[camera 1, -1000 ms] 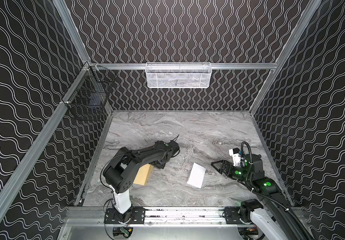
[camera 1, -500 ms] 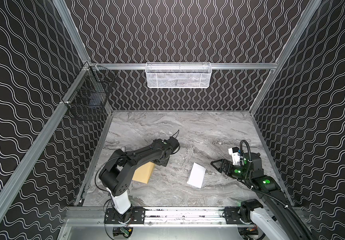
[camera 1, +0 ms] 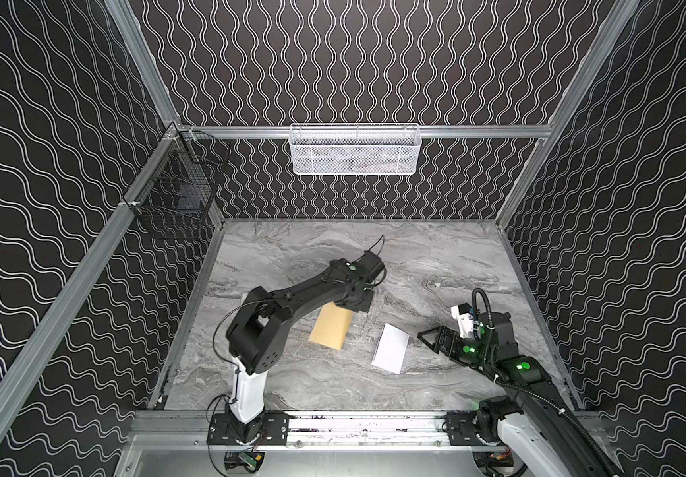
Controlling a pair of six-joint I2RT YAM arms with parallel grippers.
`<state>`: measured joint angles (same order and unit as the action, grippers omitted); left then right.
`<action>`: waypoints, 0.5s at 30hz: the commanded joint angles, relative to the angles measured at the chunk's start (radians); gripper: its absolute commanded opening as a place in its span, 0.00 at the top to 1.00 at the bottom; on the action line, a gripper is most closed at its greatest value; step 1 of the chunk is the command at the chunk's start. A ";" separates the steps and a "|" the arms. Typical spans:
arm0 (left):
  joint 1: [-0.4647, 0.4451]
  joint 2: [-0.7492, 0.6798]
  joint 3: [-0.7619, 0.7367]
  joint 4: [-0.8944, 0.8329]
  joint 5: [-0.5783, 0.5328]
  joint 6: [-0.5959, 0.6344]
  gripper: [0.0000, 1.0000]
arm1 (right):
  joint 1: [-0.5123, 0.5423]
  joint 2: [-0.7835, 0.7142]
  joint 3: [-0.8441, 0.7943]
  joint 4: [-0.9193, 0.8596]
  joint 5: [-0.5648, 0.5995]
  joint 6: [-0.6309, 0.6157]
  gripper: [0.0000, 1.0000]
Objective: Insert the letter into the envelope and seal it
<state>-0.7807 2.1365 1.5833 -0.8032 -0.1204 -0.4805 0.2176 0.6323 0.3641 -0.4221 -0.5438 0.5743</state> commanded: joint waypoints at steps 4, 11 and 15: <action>-0.024 0.164 0.193 -0.001 0.081 -0.090 1.00 | 0.002 -0.047 -0.055 0.026 -0.025 0.051 0.01; -0.024 0.243 0.297 0.075 0.147 -0.206 1.00 | 0.002 -0.110 -0.101 0.009 -0.033 0.089 0.01; -0.025 0.282 0.327 0.123 0.178 -0.274 1.00 | 0.003 -0.116 -0.124 0.010 -0.039 0.105 0.01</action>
<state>-0.8055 2.4027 1.8931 -0.7536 0.0143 -0.6758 0.2199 0.5198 0.2485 -0.4164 -0.5663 0.6575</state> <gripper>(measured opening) 0.051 0.985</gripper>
